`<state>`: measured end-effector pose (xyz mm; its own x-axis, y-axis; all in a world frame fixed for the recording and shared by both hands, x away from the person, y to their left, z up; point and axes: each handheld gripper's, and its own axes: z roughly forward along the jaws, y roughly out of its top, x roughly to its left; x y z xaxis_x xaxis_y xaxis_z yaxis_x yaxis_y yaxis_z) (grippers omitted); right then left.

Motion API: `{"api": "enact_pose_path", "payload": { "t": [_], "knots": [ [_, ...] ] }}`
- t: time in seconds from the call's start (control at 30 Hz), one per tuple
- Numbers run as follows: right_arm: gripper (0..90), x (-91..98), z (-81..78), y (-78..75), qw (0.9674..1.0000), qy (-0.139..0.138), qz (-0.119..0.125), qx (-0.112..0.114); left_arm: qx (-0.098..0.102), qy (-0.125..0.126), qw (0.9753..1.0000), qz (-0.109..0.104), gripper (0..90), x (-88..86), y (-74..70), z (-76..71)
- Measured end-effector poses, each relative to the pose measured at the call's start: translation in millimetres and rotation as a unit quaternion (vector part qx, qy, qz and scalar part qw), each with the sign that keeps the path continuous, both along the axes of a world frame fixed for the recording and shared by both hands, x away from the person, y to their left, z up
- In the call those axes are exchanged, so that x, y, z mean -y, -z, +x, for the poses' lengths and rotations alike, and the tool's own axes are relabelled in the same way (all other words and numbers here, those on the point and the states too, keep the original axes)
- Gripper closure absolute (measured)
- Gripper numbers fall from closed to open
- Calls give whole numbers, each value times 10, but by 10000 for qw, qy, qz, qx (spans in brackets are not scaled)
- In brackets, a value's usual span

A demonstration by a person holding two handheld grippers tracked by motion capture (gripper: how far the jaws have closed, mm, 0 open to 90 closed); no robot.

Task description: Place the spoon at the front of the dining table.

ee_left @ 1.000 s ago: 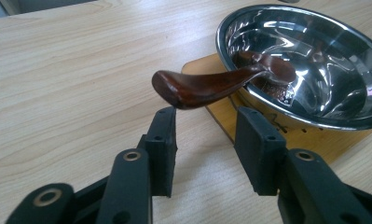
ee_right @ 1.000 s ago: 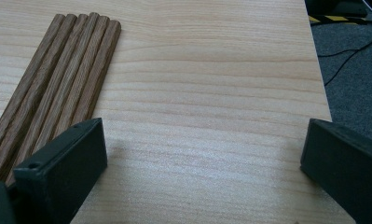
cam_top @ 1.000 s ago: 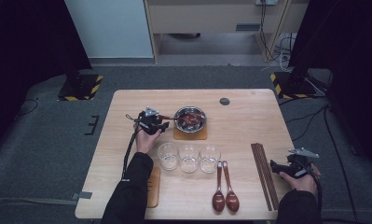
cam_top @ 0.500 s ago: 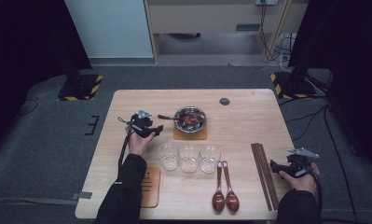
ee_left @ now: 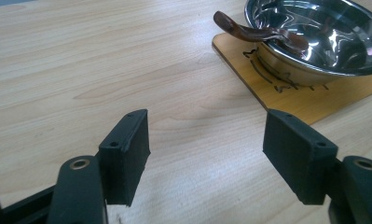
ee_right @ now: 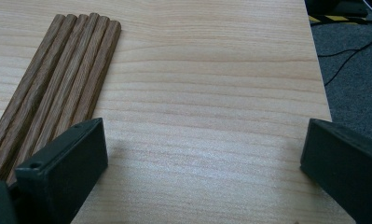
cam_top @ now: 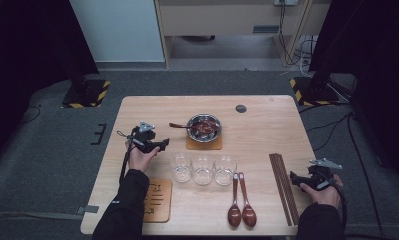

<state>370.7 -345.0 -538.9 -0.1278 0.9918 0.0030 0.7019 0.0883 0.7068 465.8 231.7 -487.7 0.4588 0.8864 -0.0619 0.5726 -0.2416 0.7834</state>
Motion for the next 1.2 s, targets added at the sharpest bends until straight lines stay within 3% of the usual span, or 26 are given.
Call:
{"api": "enact_pose_path", "payload": {
  "t": [0.43,0.7,0.9,1.2],
  "knots": [
    [5,0,0,0,10000,-1,-1,-1,-23,-110,9999,-26,273,-260,19,-294],
    [87,16,-26,-10,9999,111,16,103,-39,-224,9997,-53,255,-443,66,-515],
    [176,15,-53,-55,10000,-30,-35,44,-86,-306,9995,-42,251,-541,136,-615],
    [197,-38,-94,-226,9992,-148,98,349,-252,-462,9985,121,227,-651,275,-672]
  ]
}}
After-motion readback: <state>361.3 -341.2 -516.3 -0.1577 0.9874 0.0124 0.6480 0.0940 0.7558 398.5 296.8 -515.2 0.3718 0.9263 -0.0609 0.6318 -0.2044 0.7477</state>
